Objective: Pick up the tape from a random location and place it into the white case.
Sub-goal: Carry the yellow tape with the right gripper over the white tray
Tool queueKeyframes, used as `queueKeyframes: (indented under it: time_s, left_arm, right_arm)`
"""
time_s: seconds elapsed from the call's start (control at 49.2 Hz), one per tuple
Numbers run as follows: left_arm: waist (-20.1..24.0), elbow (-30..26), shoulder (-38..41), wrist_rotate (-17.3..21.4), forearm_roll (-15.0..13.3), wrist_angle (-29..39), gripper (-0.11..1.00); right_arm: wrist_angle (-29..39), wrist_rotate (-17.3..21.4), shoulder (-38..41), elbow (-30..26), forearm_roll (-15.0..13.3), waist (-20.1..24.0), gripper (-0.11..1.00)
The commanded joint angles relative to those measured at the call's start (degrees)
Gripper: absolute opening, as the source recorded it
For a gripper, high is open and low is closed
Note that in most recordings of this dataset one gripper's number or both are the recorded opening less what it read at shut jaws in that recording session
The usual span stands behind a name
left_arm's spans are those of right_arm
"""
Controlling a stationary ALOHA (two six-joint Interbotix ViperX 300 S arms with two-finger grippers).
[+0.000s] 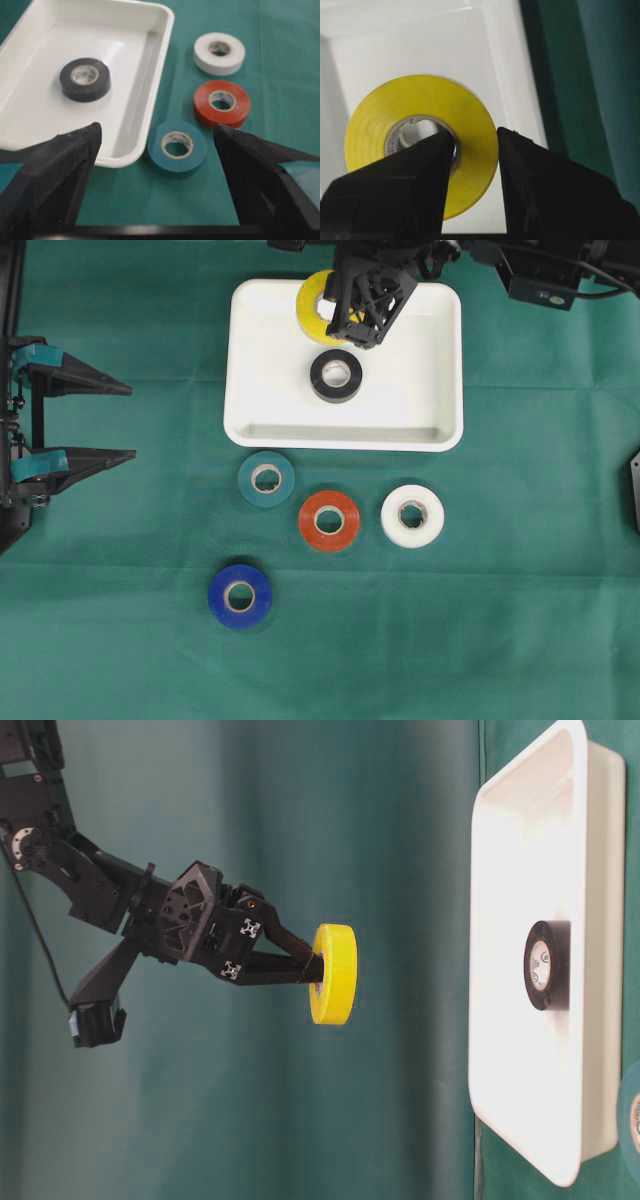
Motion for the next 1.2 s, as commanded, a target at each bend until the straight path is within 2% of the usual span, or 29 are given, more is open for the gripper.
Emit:
queueKeyframes:
  time_s: [0.0, 0.142, 0.651, 1.18]
  left_arm:
    - [-0.09, -0.70, 0.53, -0.09, 0.00, -0.18, 0.91]
    - [-0.09, -0.70, 0.53, -0.09, 0.00, -0.18, 0.91]
    - [-0.09, -0.70, 0.53, -0.09, 0.00, -0.26, 0.91]
    - [-0.09, -0.70, 0.53, -0.09, 0.00, -0.44, 0.91]
  right_arm:
    - [-0.62, 0.00, -1.23, -0.35, -0.09, -0.18, 0.29]
    - [-0.35, -0.79, -2.46, 1.67, -0.09, -0.53, 0.29]
    - [-4.83, -0.35, -13.71, 17.40, -0.09, -3.87, 0.29]
    - [-6.50, -0.44, -14.68, 18.63, -0.09, -4.31, 0.29]
